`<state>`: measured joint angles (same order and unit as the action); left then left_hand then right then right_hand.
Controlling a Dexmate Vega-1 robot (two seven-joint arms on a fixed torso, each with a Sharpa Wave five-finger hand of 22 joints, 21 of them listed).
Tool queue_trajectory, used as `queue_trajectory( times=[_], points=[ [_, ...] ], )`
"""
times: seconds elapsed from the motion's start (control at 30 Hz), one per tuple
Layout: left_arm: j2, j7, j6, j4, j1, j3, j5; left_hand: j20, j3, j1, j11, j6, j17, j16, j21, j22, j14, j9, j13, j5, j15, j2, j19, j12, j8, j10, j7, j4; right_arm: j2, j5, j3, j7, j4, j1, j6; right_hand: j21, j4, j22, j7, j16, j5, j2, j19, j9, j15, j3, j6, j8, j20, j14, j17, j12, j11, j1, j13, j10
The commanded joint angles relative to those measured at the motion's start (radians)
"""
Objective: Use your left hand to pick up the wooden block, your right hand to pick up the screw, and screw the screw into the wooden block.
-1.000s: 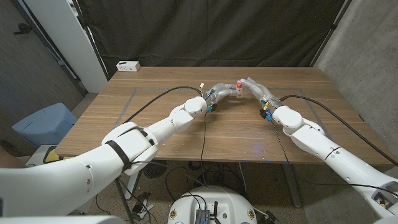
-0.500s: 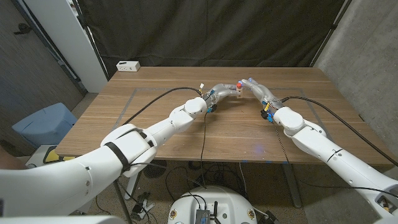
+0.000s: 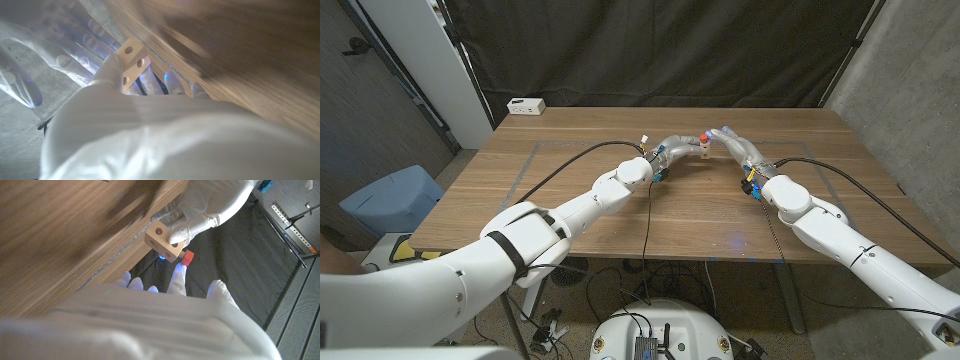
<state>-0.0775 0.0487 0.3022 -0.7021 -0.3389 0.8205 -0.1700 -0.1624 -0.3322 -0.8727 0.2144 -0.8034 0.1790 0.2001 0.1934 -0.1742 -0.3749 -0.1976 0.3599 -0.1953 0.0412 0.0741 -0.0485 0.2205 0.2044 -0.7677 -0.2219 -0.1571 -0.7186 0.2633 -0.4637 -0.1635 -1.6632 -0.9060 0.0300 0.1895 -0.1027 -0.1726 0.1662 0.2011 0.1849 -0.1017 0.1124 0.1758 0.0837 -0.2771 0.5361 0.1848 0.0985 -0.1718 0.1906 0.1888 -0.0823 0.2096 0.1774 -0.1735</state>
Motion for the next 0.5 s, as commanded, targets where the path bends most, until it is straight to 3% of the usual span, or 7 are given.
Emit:
queue_trajectory(
  times=[0.03, 0.5],
  points=[
    [-0.011, -0.007, -0.022, -0.032, -0.014, -0.004, -0.003, -0.003, -0.005, 0.001, 0.001, -0.052, 0.002, 0.002, 0.005, -0.005, -0.007, -0.003, 0.001, -0.007, 0.049, 0.004, -0.005, 0.001, 0.003, -0.009, 0.010, 0.004, -0.017, -0.014, 0.003, -0.007, -0.032, -0.021, -0.011, 0.006, -0.004, 0.000, 0.003, 0.005, 0.000, -0.009, -0.002, 0.002, -0.009, -0.002, 0.010, 0.007, -0.002, -0.154, 0.003, 0.005, -0.005, 0.000, 0.002, -0.054],
    [-0.003, -0.001, -0.020, -0.015, -0.005, -0.002, -0.004, -0.003, -0.004, 0.002, 0.001, -0.053, 0.002, 0.001, 0.005, -0.005, -0.006, -0.003, 0.003, -0.007, 0.048, 0.004, -0.005, 0.000, 0.003, -0.009, 0.010, 0.005, -0.040, -0.044, 0.001, -0.013, -0.077, -0.040, -0.033, 0.006, -0.006, 0.000, 0.002, 0.005, 0.000, -0.009, -0.003, 0.002, -0.009, -0.004, 0.016, 0.007, -0.002, -0.152, 0.003, 0.006, -0.004, 0.000, 0.002, -0.049]
  ],
)
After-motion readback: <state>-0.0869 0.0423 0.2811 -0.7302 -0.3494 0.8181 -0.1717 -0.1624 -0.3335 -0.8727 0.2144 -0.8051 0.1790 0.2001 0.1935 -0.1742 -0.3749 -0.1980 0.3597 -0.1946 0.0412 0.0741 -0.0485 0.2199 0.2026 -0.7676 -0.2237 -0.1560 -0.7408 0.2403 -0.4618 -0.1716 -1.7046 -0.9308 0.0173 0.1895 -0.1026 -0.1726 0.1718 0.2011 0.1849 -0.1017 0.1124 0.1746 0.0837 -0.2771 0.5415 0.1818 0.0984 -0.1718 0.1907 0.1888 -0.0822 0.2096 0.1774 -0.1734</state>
